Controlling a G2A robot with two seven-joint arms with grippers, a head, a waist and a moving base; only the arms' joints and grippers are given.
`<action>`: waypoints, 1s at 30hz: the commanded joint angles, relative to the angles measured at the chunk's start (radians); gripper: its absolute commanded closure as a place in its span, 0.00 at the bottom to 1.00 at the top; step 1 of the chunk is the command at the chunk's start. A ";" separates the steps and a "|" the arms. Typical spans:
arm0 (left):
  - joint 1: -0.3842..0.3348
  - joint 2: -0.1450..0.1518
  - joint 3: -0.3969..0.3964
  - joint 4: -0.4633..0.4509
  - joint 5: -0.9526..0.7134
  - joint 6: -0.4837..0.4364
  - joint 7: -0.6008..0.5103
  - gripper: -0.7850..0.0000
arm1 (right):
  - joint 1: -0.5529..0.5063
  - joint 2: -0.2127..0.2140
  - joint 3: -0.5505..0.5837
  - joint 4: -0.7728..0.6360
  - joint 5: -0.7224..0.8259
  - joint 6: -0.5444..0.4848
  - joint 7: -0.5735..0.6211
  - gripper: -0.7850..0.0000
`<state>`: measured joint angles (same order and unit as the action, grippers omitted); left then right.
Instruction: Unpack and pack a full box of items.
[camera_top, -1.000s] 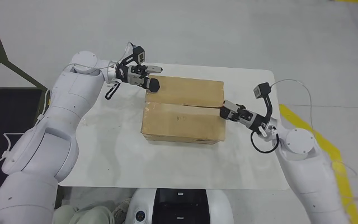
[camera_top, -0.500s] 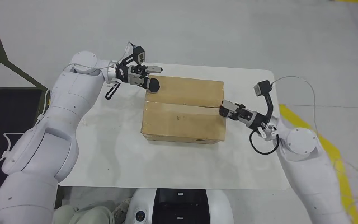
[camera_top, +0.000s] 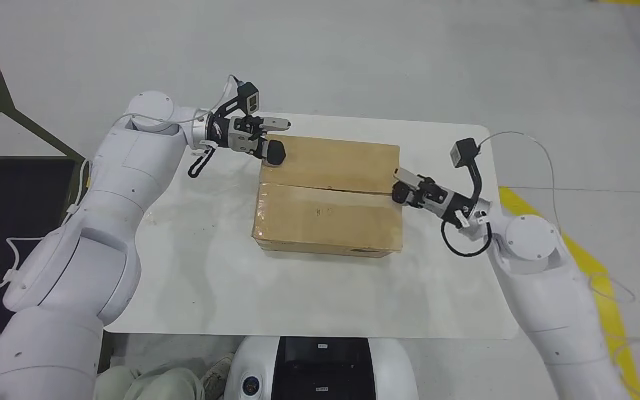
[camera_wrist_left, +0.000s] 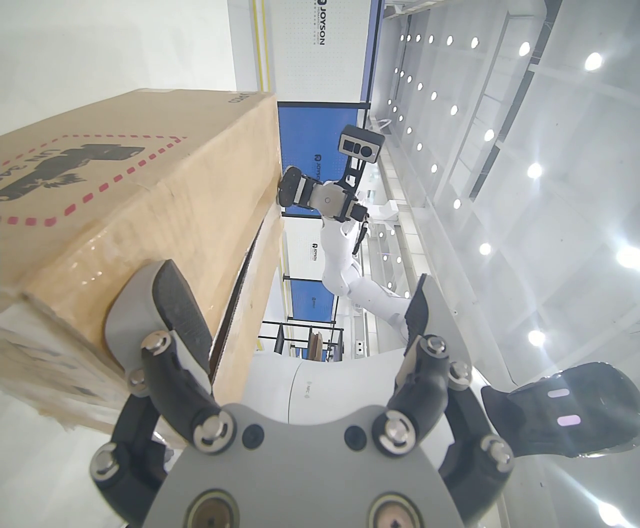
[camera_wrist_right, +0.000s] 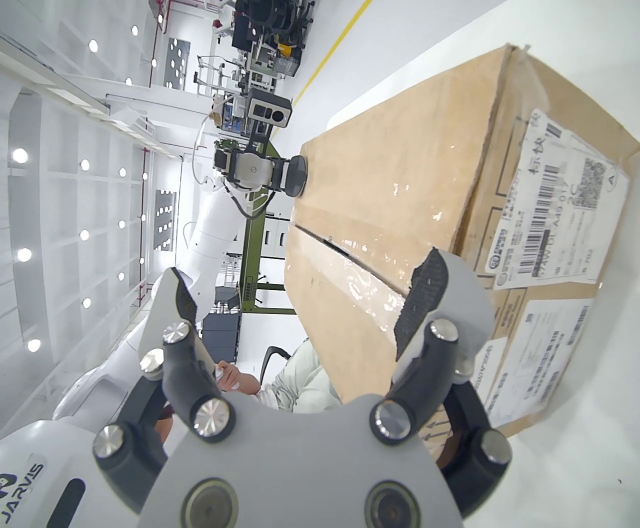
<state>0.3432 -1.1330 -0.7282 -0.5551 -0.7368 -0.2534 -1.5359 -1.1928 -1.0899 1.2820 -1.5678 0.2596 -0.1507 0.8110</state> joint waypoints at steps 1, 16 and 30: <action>0.000 0.000 0.000 0.000 0.000 0.000 0.000 0.00 | 0.003 0.000 0.000 0.007 0.008 0.007 0.004 0.00; 0.000 0.000 0.000 0.000 0.000 0.000 0.000 0.00 | 0.030 -0.001 -0.008 0.038 0.055 0.094 0.043 0.00; 0.000 0.000 0.000 0.000 0.000 0.000 0.000 0.00 | 0.010 0.005 0.024 0.002 0.084 0.102 0.050 0.00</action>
<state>0.3432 -1.1330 -0.7282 -0.5551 -0.7368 -0.2534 -1.5359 -1.1811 -1.0855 1.3040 -1.5625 0.3414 -0.0511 0.8595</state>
